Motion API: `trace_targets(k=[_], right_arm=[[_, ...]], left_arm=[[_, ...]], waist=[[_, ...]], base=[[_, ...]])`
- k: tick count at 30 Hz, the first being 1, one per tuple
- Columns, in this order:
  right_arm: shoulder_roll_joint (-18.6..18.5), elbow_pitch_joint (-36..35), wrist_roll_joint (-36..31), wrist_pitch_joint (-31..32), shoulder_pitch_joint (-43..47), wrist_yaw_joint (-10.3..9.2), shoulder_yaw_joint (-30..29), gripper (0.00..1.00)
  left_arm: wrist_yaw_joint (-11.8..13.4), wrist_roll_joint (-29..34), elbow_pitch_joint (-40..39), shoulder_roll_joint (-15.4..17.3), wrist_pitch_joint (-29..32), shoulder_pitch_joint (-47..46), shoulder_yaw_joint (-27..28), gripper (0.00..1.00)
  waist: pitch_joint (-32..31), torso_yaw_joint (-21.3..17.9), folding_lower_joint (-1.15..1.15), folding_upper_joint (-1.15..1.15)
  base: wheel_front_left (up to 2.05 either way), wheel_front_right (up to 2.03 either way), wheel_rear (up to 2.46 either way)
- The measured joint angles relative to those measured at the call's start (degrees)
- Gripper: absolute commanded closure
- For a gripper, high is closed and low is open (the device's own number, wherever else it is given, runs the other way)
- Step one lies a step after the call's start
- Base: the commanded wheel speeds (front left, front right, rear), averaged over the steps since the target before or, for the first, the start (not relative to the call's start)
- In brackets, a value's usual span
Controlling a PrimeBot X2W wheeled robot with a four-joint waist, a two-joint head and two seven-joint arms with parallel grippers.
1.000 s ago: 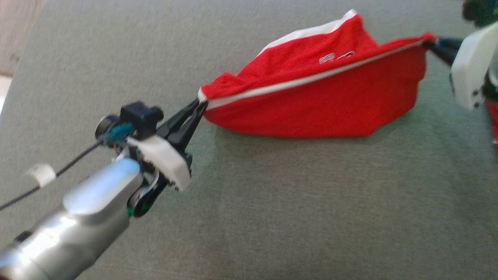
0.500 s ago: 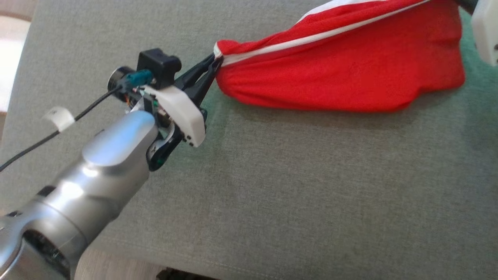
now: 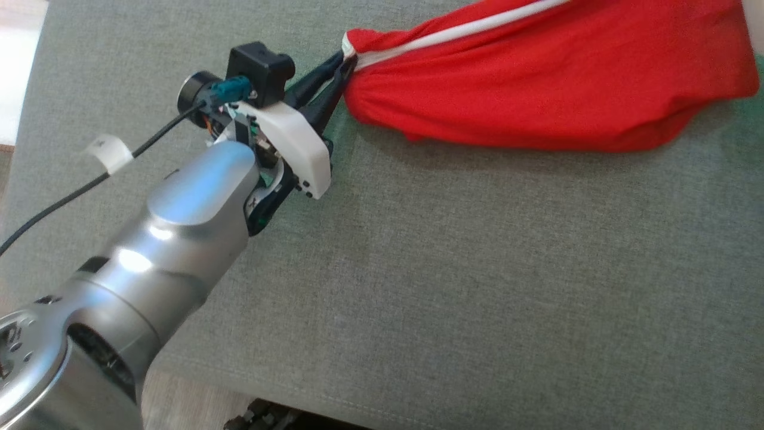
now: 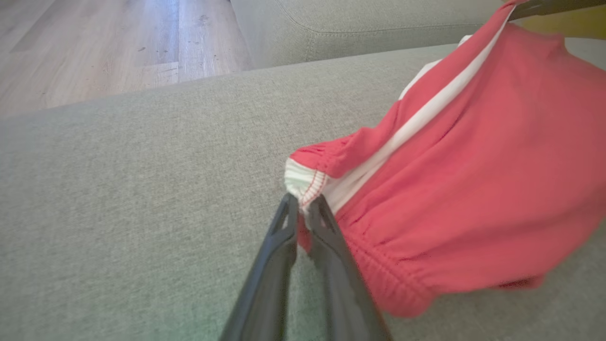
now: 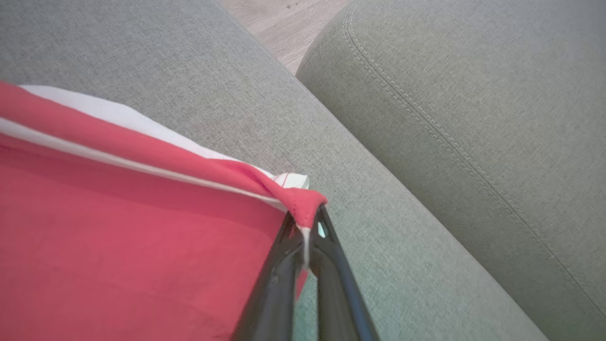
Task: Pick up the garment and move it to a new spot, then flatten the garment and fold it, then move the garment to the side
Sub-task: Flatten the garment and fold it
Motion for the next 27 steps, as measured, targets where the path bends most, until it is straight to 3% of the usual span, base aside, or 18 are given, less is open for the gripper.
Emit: trace_targets(k=[1, 2, 14, 18, 22, 27], right_arm=[[0.0, 0.0, 0.0, 0.0, 0.0, 0.00, 0.0, 0.84], [0.2, 0.3, -0.1, -0.6, -0.4, 0.00, 0.2, 0.03], [3.1, 4.0, 0.4, -6.6, 0.1, 0.00, 1.2, 0.00], [4.1, 5.6, 3.6, -11.9, 2.7, 0.00, 0.4, 0.00], [5.9, 6.6, 5.8, -19.0, 7.1, 0.00, -0.9, 0.00], [8.8, 9.3, 7.3, -29.9, 12.0, 0.00, -5.2, 0.00]], left_arm=[[0.0, 0.0, 0.0, 0.0, 0.0, 0.0, 0.0, 0.00], [0.0, -0.1, 0.4, -0.2, -0.4, -0.3, 0.0, 0.00], [0.0, -3.3, 2.3, -0.7, -3.5, -0.7, -1.6, 0.00], [0.0, -4.1, 3.0, 0.3, -4.7, -0.1, -0.8, 0.00], [0.2, -4.5, 3.2, 1.9, -5.5, 2.3, 2.5, 0.00], [3.7, -1.5, -3.8, 4.4, -5.5, 6.4, 12.7, 0.00]], waist=[[0.0, 0.0, 0.00, 0.00], [0.2, 0.1, 0.00, 0.00], [-1.9, -0.7, 0.00, 0.00], [-4.4, -1.5, -0.01, 0.00], [-7.6, -2.6, -0.02, 0.00], [-11.7, -4.3, -0.02, 0.00]], base=[[0.00, 0.00, 0.00], [0.00, 0.00, 0.00], [0.00, 0.00, 0.00], [0.00, 0.00, 0.00], [0.00, 0.00, 0.00], [0.00, 0.00, 0.00]])
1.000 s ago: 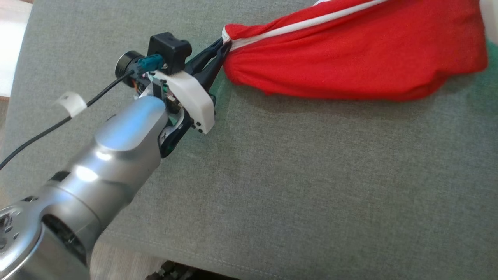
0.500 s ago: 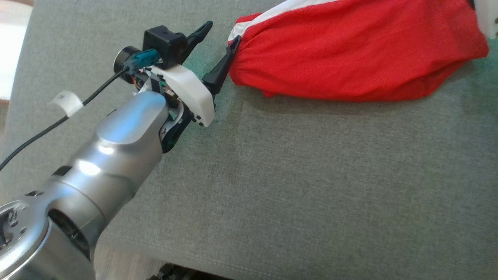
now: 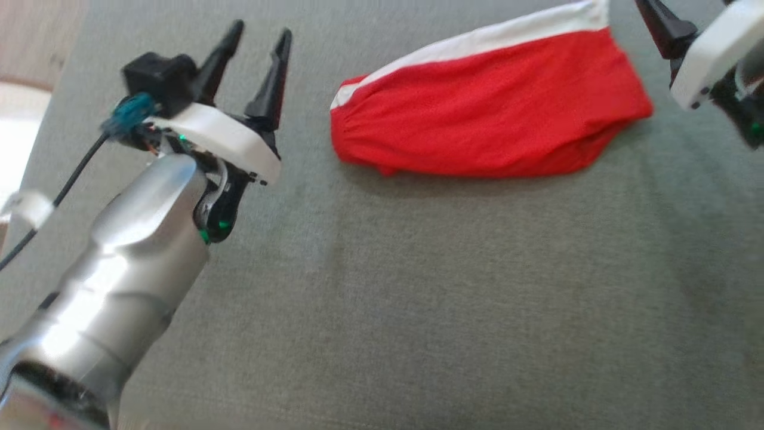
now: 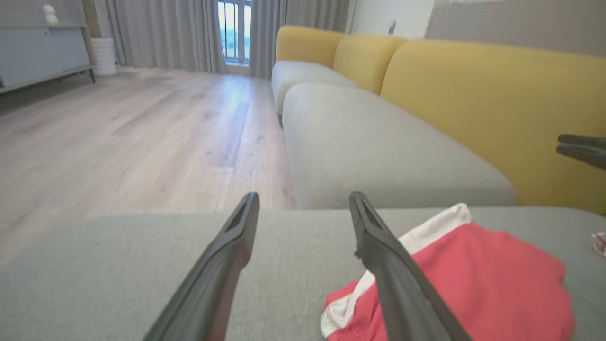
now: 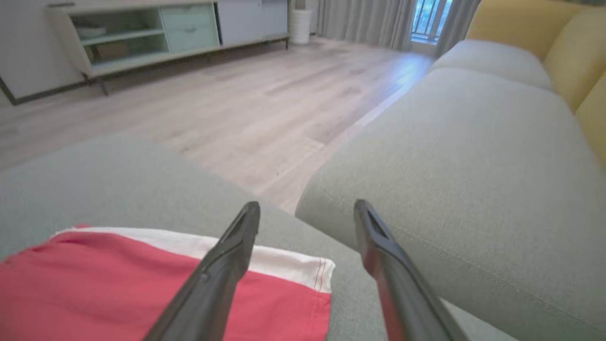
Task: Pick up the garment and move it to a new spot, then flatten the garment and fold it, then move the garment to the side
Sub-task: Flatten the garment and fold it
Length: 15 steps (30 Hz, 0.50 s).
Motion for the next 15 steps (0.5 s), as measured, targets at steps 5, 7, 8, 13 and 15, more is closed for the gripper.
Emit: trace_targets(k=[5, 7, 8, 13, 15], right_arm=[[4.0, 4.3, 0.9, -9.1, 6.8, 0.00, -6.1, 0.00], [6.1, 5.4, 0.8, -10.4, 10.2, 0.00, -8.7, 0.00], [7.3, 5.8, 0.6, -10.6, 11.9, 0.00, -10.1, 0.00], [12.4, 3.1, -5.4, -10.9, 23.0, 0.00, -28.6, 0.00], [14.7, 1.2, -8.8, -11.0, 28.2, 0.00, -35.2, 0.00]], left_arm=[[5.6, 10.6, -10.9, 2.2, -0.2, 8.9, 10.2, 0.00], [6.9, 12.5, -14.9, 2.1, -0.3, 14.8, 14.8, 0.00], [7.5, 13.6, -16.6, 2.0, -0.3, 18.1, 17.3, 0.00], [8.7, 21.3, -22.0, -0.2, -0.3, 33.7, 27.2, 0.00], [8.3, 23.3, -23.4, -2.0, -0.3, 37.6, 30.1, 0.00]], waist=[[-4.4, -1.6, 0.00, 0.00], [-6.1, -2.4, 0.00, 0.00], [-7.0, -2.8, 0.00, 0.00], [-11.5, -5.6, 0.00, 0.00], [-12.9, -6.4, 0.00, 0.00]], base=[[0.00, 0.00, 0.00], [0.00, 0.00, 0.00], [0.00, 0.00, 0.00], [0.00, 0.00, 0.00], [0.00, 0.00, 0.00]])
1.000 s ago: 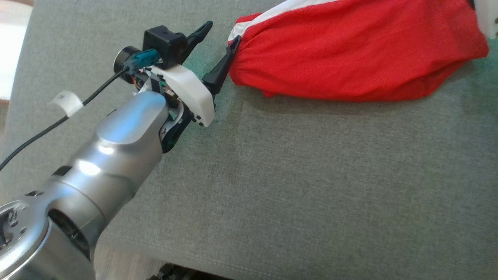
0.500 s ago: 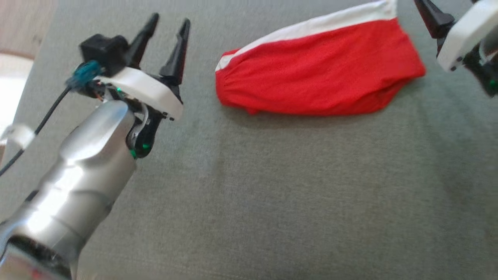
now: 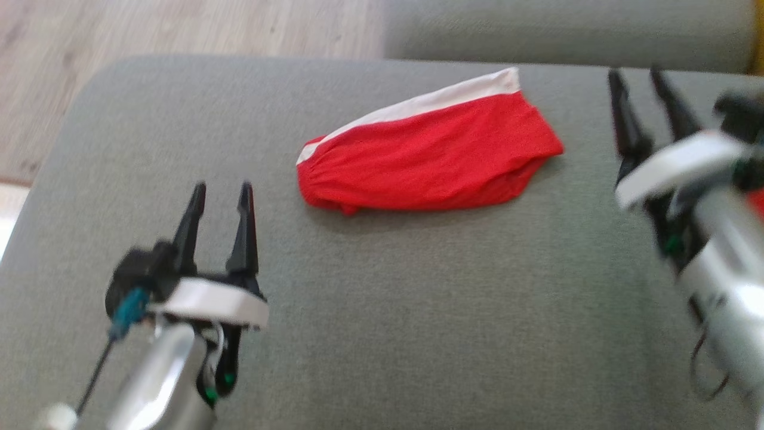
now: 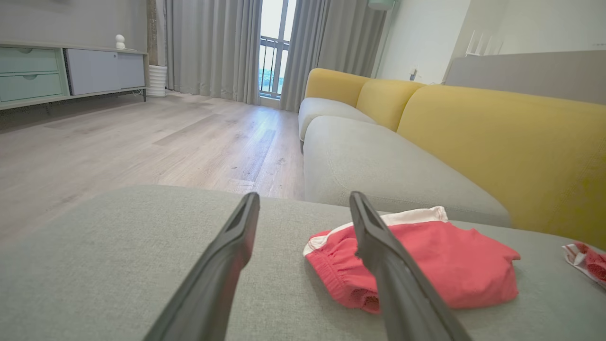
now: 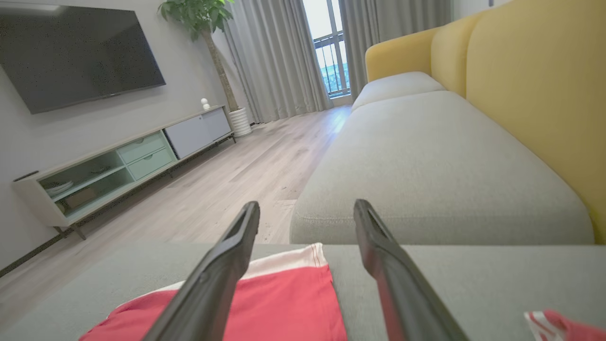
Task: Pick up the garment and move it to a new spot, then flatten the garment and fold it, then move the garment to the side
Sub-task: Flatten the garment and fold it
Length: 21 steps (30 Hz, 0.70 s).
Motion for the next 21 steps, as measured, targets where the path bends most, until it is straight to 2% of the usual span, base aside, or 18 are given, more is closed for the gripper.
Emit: trace_targets(k=[4, 9, 16, 21], right_arm=[[5.8, -3.7, -7.6, 0.0, 11.6, 0.00, -10.0, 0.00], [11.1, -7.3, -15.3, 0.0, 21.3, 0.00, -18.0, 0.00], [13.9, -9.8, -20.4, 0.4, 23.4, 0.00, -21.9, 0.00], [14.8, -9.7, -21.2, 5.7, 21.8, 0.00, -25.3, 0.00]], left_arm=[[-1.6, 4.2, -2.8, -2.9, 0.0, 5.5, 5.7, 0.00], [-5.0, 8.8, -5.8, -6.4, 0.0, 10.9, 11.6, 0.00], [-8.6, 12.2, -5.5, -8.4, 0.0, 12.8, 15.0, 0.00], [-10.4, 14.0, -3.9, -9.4, 0.0, 11.8, 15.2, 0.00]], waist=[[-2.2, -1.4, 0.01, 0.00], [-3.5, -2.5, 0.01, 0.00], [-2.7, -2.1, 0.02, 0.00], [-0.7, -0.6, 0.02, 0.00]], base=[[0.00, 0.00, 0.00], [0.00, 0.00, 0.00], [0.00, 0.00, 0.00], [0.00, 0.00, 0.00]])
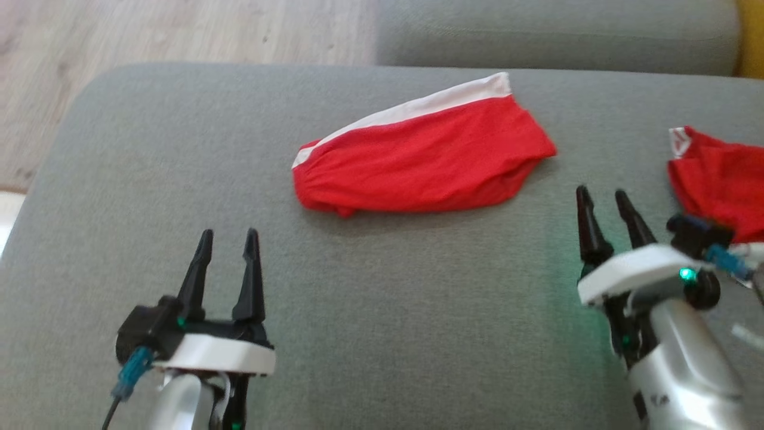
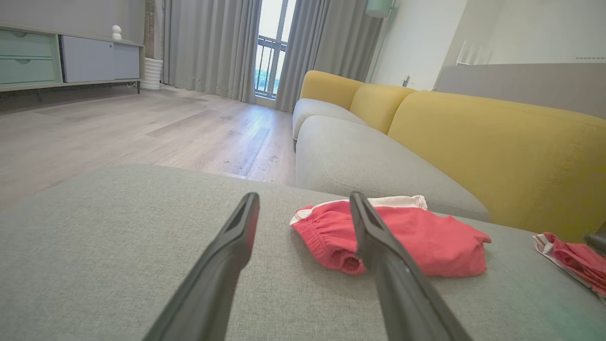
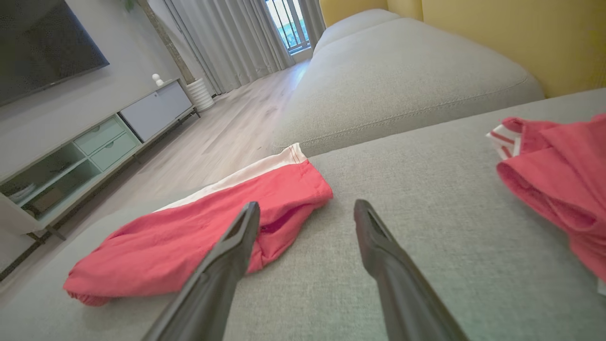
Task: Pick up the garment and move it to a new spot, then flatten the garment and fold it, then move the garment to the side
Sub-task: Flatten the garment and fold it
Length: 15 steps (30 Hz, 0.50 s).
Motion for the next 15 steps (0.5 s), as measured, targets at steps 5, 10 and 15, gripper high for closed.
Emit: trace_targets(k=[5, 10, 15], right_arm=[[0.9, 2.8, 0.9, 4.9, -7.0, 0.00, -5.4, 0.00], [0.8, 9.6, 0.7, 9.2, -14.3, 0.00, -12.1, 0.00], [0.0, 18.6, -3.0, 12.0, -20.2, 0.00, -19.0, 0.00]], left_arm=[[-0.7, 0.2, 0.7, -0.9, 0.0, -2.9, -0.1, 0.00], [-1.1, 0.0, 2.2, -1.5, 0.0, -5.1, -2.1, 0.00], [-1.2, -1.0, 2.5, -1.9, 0.0, -8.8, -4.9, 0.00]], waist=[[2.7, 2.5, 0.00, 0.00], [5.4, 6.2, 0.01, 0.00], [7.7, 10.1, 0.01, 0.00]], base=[[0.00, 0.00, 0.00], [0.00, 0.00, 0.00], [0.00, 0.00, 0.00]])
